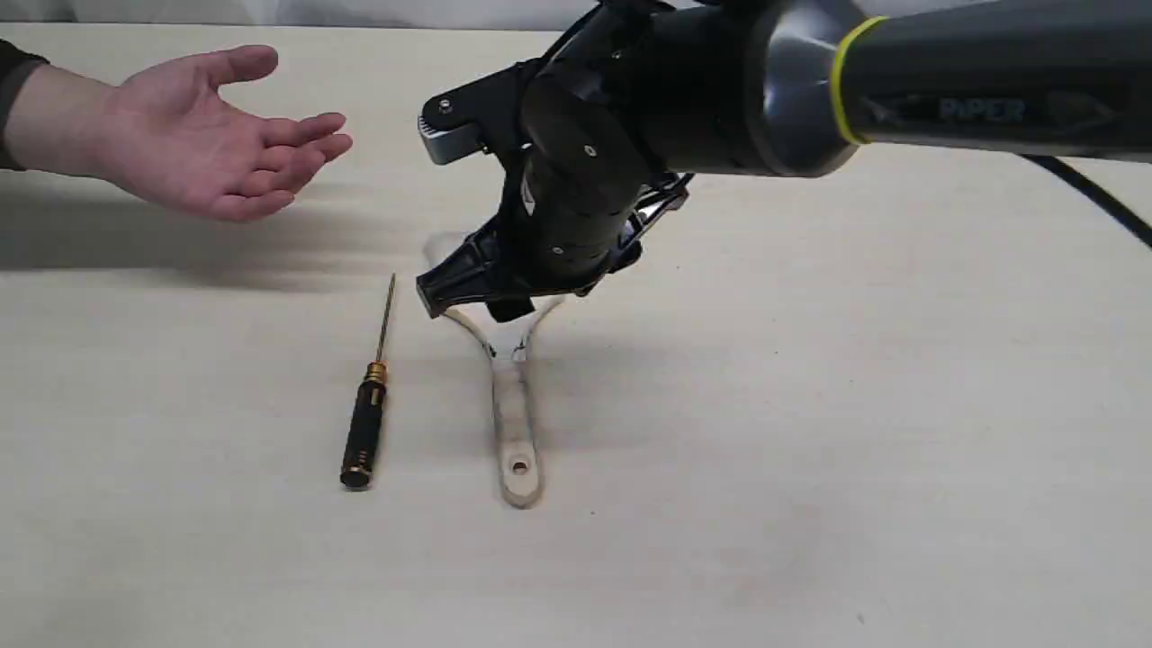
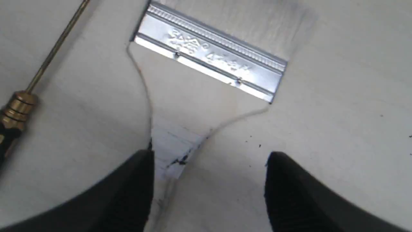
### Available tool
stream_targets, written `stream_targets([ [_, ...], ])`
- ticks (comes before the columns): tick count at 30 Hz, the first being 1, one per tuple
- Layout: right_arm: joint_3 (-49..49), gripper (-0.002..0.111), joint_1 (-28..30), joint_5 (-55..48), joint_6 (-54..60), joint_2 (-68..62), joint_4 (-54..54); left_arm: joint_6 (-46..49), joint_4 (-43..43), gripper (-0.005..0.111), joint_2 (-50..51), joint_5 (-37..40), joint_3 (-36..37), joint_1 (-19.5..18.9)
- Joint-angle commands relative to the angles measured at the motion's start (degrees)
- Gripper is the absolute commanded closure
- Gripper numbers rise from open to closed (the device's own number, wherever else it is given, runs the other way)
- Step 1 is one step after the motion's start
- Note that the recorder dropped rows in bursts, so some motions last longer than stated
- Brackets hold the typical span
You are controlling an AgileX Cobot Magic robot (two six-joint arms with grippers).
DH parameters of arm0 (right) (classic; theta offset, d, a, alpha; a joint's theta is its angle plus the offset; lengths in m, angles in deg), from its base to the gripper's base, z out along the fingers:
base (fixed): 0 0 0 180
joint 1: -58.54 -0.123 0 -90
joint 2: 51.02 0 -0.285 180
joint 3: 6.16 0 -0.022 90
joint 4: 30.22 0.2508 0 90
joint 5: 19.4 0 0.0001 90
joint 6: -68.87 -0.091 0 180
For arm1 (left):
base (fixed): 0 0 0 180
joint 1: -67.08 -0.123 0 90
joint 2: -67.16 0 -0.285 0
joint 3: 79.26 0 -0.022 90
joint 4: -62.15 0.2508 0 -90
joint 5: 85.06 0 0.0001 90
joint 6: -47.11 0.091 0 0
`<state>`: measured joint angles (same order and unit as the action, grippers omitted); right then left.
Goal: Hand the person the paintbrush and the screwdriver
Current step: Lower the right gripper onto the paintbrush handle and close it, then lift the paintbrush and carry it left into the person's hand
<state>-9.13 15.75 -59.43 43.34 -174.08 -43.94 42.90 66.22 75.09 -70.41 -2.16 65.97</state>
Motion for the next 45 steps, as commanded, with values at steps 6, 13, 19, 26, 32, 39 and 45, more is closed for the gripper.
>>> stream_targets([
  [6,-1.96,0.053,-0.01,-0.14,2.0,-4.42,3.41,-0.12,-0.24,0.107,-0.14,-0.2,0.12,0.47],
  [13,-3.73,0.053,-0.01,0.17,6.81,-7.69,10.11,-0.12,-0.24,0.107,-0.14,-0.2,0.12,0.47],
  [19,-4.29,0.054,-0.01,0.26,6.25,-10.47,10.39,-0.12,-0.24,0.107,-0.14,-0.2,0.12,0.47],
  [26,-4.43,0.056,0.1,-0.49,5.14,-13.47,10.0,-0.12,-0.01,0.107,-0.14,-0.43,0.12,0.47],
  [32,-6.07,0.097,0.1,-4.95,4.91,-13.36,6.3,-0.12,-0.01,0.107,-0.14,-0.43,0.12,0.47],
  [39,-15.39,0.104,-0.7,-15.97,7.09,-10.52,2.92,-0.12,-0.01,0.107,-0.14,-0.43,0.12,0.47],
  [45,-24.41,0.104,-5.46,-16.96,8.83,-4.79,2.92,-0.12,-0.01,0.107,-0.14,-0.43,0.12,0.47],
])
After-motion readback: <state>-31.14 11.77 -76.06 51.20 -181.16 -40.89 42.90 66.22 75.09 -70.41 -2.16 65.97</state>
